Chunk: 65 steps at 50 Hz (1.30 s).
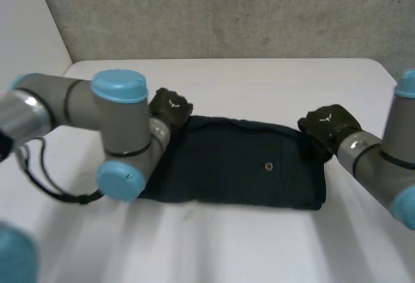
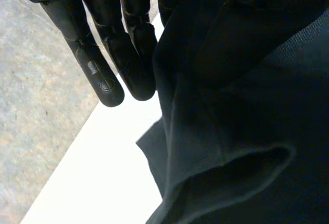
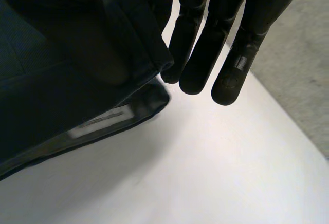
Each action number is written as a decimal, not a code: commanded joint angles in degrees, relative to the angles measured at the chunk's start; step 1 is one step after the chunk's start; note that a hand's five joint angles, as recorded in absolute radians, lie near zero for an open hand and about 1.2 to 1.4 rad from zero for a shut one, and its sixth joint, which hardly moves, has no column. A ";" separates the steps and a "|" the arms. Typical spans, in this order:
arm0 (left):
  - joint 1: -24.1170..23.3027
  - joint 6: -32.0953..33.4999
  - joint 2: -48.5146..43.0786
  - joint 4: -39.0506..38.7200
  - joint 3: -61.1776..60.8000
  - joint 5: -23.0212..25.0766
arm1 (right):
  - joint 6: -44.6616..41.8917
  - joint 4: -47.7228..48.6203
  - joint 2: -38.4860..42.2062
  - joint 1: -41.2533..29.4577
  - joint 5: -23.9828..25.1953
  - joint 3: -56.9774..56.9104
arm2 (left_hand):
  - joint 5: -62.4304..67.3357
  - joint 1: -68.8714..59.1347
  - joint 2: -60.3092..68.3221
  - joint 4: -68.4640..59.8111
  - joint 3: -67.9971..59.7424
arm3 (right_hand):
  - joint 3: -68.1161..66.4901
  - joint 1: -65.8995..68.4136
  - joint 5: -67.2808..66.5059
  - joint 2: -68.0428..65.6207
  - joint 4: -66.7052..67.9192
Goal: Fold the shorts.
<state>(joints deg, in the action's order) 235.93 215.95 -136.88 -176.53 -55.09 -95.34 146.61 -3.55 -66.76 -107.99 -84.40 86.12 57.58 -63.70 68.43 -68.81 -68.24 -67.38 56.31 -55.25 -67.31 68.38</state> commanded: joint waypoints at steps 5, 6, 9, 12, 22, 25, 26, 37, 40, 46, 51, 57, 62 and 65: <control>-0.12 5.18 -14.90 -0.04 18.44 -0.11 | 3.94 8.91 12.16 -0.64 -1.73 -9.29 | -44.51 40.62 -45.35 45.73 45.16 | -10.02 21.08 -12.15 -10.09 9.02; -0.12 5.97 -15.08 -0.13 18.52 -0.20 | 4.21 8.82 12.79 -0.64 -1.91 -9.83 | -53.41 49.53 -54.26 54.64 54.06 | 3.83 7.24 1.70 3.76 -4.83; -0.29 6.42 -14.91 -0.13 18.61 -0.11 | 4.91 8.82 12.97 -0.64 -2.96 -10.27 | -57.58 53.70 -58.43 58.81 58.24 | 57.38 -46.31 55.25 57.31 -58.38; -0.56 5.80 -13.68 0.31 18.17 -0.11 | 6.66 9.78 10.70 -0.12 -3.49 -9.40 | -57.58 53.70 -58.43 58.81 58.24 | 57.38 -46.31 55.25 57.31 -58.38; 4.45 -2.28 -4.18 3.56 9.21 5.24 | 9.92 9.35 -2.23 0.06 -1.12 -1.31 | -57.58 53.70 -58.43 58.81 58.24 | 57.38 -46.31 55.25 57.31 -58.38; 5.50 -2.20 -4.45 3.74 8.15 9.55 | 9.83 7.95 -3.73 0.15 1.42 2.46 | -57.58 53.70 -58.43 58.81 58.24 | 57.38 -46.31 55.25 57.31 -58.38; 5.68 -2.11 -4.53 3.74 8.15 10.17 | 10.09 6.81 -4.34 0.32 2.91 4.39 | -57.58 53.70 -58.43 58.81 58.24 | 57.38 -46.31 55.25 57.31 -58.38; 9.46 -1.93 -15.69 1.45 21.06 10.88 | 9.57 6.61 -7.07 0.24 6.79 15.73 | -57.20 53.32 -58.05 58.43 57.85 | 57.38 -46.31 55.25 57.31 -58.38; 9.81 -1.93 -21.13 0.49 28.87 10.44 | 9.57 9.16 -7.16 0.24 6.61 17.49 | -57.20 53.32 -58.05 58.43 57.85 | 57.38 -46.31 55.25 57.31 -58.38; 10.25 -2.19 -28.09 -0.48 41.98 2.27 | 9.66 14.80 -7.16 0.06 6.00 22.16 | -56.87 52.98 -57.72 58.10 57.52 | 55.28 -44.22 53.16 55.21 -56.28; 9.11 -2.99 -26.78 3.73 38.92 0.15 | 9.75 16.47 -6.46 -0.47 4.77 23.30 | -56.86 52.98 -57.71 58.09 57.52 | 48.73 -37.66 46.60 48.66 -49.73; 8.84 -6.15 -16.68 8.57 26.10 0.15 | 9.22 22.61 -2.60 -0.03 0.82 21.90 | -56.70 52.81 -57.55 57.93 57.35 | 9.28 1.78 7.16 9.21 -10.28; 10.34 -9.93 -6.57 6.56 13.62 0.68 | 7.11 23.76 -1.27 0.32 -1.47 19.61 | -56.70 52.81 -57.55 57.93 57.35 | -12.62 23.69 -14.75 -12.69 11.62; 11.66 -11.16 0.19 4.45 6.06 1.38 | 4.13 23.59 -1.80 2.16 -1.65 18.82 | -56.86 52.98 -57.71 58.09 57.52 | -12.62 23.69 -14.75 -12.69 11.62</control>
<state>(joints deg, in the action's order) 245.31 208.39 -149.95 -168.84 -33.35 -95.21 154.81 19.52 -68.85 -107.83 -84.56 107.04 2.67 -11.30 11.68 -11.73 -12.31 -65.95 50.74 -53.52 -66.72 67.97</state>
